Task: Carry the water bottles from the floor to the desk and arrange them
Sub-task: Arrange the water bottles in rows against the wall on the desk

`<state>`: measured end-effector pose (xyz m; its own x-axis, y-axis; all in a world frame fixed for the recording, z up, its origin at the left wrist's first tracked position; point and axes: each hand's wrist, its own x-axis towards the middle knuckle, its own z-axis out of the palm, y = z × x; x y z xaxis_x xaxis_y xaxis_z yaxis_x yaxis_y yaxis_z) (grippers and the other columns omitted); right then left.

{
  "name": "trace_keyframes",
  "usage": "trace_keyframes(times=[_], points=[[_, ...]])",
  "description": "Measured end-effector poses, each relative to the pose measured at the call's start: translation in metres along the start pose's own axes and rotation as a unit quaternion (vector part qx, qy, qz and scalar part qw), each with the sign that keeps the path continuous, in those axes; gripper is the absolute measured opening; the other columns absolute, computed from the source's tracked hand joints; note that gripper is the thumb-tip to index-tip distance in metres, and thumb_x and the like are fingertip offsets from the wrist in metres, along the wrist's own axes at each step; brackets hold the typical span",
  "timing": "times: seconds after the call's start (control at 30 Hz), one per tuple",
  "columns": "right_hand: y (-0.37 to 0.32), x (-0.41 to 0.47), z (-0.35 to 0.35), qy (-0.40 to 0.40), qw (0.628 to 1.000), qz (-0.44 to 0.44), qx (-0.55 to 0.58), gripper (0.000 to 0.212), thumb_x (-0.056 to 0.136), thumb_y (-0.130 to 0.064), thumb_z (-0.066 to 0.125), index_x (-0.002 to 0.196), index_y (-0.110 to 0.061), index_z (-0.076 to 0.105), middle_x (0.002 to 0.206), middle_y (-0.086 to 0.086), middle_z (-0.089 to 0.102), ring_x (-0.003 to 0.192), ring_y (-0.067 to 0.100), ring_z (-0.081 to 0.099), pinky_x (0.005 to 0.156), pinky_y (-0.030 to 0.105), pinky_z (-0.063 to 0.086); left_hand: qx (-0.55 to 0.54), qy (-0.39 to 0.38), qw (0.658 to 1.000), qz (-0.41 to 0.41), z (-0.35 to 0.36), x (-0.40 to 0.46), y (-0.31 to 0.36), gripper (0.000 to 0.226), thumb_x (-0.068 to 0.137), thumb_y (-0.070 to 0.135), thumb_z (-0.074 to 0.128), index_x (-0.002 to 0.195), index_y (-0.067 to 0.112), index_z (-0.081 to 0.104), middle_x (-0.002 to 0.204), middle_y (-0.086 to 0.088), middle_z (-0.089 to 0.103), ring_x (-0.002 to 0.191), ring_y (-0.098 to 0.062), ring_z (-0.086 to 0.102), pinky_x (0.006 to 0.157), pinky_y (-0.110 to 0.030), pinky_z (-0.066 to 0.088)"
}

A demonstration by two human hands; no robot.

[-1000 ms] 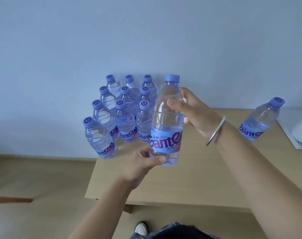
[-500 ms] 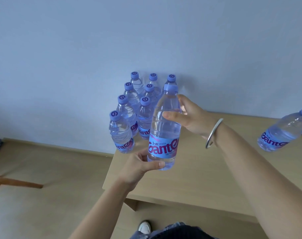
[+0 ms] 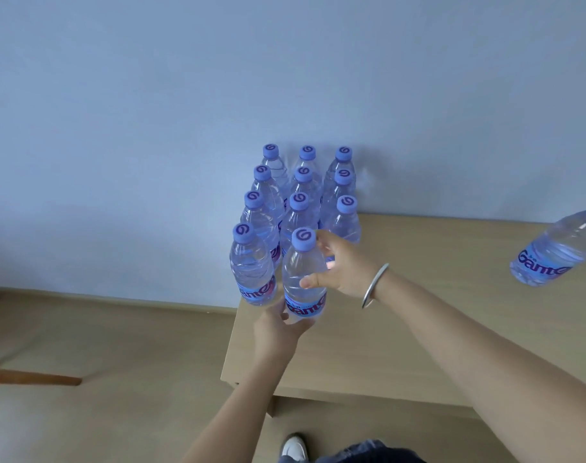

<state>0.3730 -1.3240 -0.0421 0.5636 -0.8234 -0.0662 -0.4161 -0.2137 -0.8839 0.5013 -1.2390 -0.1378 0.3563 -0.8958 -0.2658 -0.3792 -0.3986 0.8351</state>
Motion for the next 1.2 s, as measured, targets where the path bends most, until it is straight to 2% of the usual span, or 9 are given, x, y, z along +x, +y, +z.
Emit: trace_keyframes(times=[0.13,0.3,0.4,0.57,0.73,0.9,1.03,1.1,1.2], points=[[0.008,0.006,0.012,0.005,1.000,-0.006,-0.001,0.066,0.074,-0.018,0.076,0.130,-0.024,0.043,0.127,-0.005,0.054,0.117,0.016,0.051,0.100,0.038,0.044,0.007,0.009,1.000,0.009,0.000,0.009,-0.009,0.044,0.074,0.026,0.076,0.114,0.023,0.060,0.089,0.012,0.057,0.085,-0.007,0.050,0.059,-0.009,0.031],[0.014,0.013,0.022,0.016,0.999,-0.020,-0.025,0.068,0.073,-0.017,0.077,0.131,-0.023,0.043,0.122,-0.009,0.049,0.113,0.008,0.046,0.094,0.021,0.036,0.026,-0.009,1.000,0.001,-0.006,0.020,-0.015,0.047,0.074,0.029,0.075,0.118,0.028,0.058,0.086,0.018,0.058,0.076,0.002,0.053,0.060,-0.017,0.038],[0.019,0.017,0.025,0.040,0.997,-0.028,-0.059,0.067,0.072,-0.020,0.077,0.130,-0.023,0.044,0.111,-0.012,0.042,0.105,0.002,0.041,0.085,0.009,0.033,0.073,-0.009,0.997,-0.017,-0.008,0.026,-0.018,0.048,0.074,0.037,0.073,0.119,0.029,0.058,0.102,0.009,0.066,0.090,-0.016,0.062,0.071,-0.027,0.044],[0.026,0.024,0.025,0.072,0.994,-0.009,-0.087,0.069,0.074,-0.024,0.076,0.133,-0.027,0.041,0.105,-0.003,0.034,0.094,0.010,0.041,0.081,0.010,0.033,0.105,0.002,0.993,-0.051,-0.010,0.037,-0.016,0.053,0.076,0.046,0.069,0.122,0.019,0.059,0.121,0.008,0.062,0.108,-0.017,0.059,0.079,-0.026,0.040],[0.026,0.026,0.021,0.059,0.991,-0.007,-0.117,0.070,0.078,-0.028,0.072,0.138,-0.025,0.035,0.103,0.000,0.033,0.092,0.018,0.042,0.086,0.016,0.035,0.121,0.003,0.990,-0.068,-0.008,0.039,-0.013,0.046,0.078,0.048,0.067,0.113,0.019,0.060,0.112,0.009,0.064,0.095,-0.017,0.060,0.073,-0.026,0.040],[0.029,0.024,0.019,0.053,0.986,-0.038,-0.156,0.071,0.083,-0.031,0.067,0.142,-0.023,0.029,0.100,-0.002,0.032,0.084,0.006,0.029,0.077,0.011,0.024,0.116,0.006,0.989,-0.087,-0.004,0.036,-0.011,0.040,0.076,0.051,0.065,0.101,0.020,0.062,0.099,0.010,0.065,0.084,-0.017,0.060,0.071,-0.028,0.042],[0.028,0.024,0.014,0.032,0.985,-0.048,-0.160,0.070,0.083,-0.031,0.066,0.142,-0.023,0.028,0.099,0.000,0.034,0.081,0.010,0.034,0.072,0.012,0.024,0.126,0.011,0.988,-0.091,0.002,0.033,-0.010,0.048,0.080,0.042,0.064,0.122,0.020,0.057,0.116,0.008,0.063,0.101,-0.018,0.060,0.077,-0.026,0.039],[0.028,0.025,0.012,0.020,0.986,-0.052,-0.159,0.069,0.083,-0.031,0.066,0.141,-0.024,0.028,0.098,0.001,0.034,0.074,0.004,0.035,0.070,0.014,0.025,0.129,0.011,0.987,-0.096,0.005,0.030,-0.009,0.054,0.080,0.036,0.065,0.130,0.020,0.052,0.121,0.008,0.061,0.106,-0.018,0.059,0.079,-0.026,0.040],[0.029,0.029,0.010,0.005,0.987,-0.053,-0.151,0.072,0.082,-0.029,0.067,0.142,-0.024,0.027,0.100,0.001,0.033,0.080,0.009,0.039,0.083,0.018,0.031,0.124,0.017,0.986,-0.109,0.008,0.027,-0.006,0.056,0.080,0.031,0.065,0.132,0.018,0.050,0.122,0.006,0.060,0.107,-0.019,0.058,0.083,-0.028,0.041]])
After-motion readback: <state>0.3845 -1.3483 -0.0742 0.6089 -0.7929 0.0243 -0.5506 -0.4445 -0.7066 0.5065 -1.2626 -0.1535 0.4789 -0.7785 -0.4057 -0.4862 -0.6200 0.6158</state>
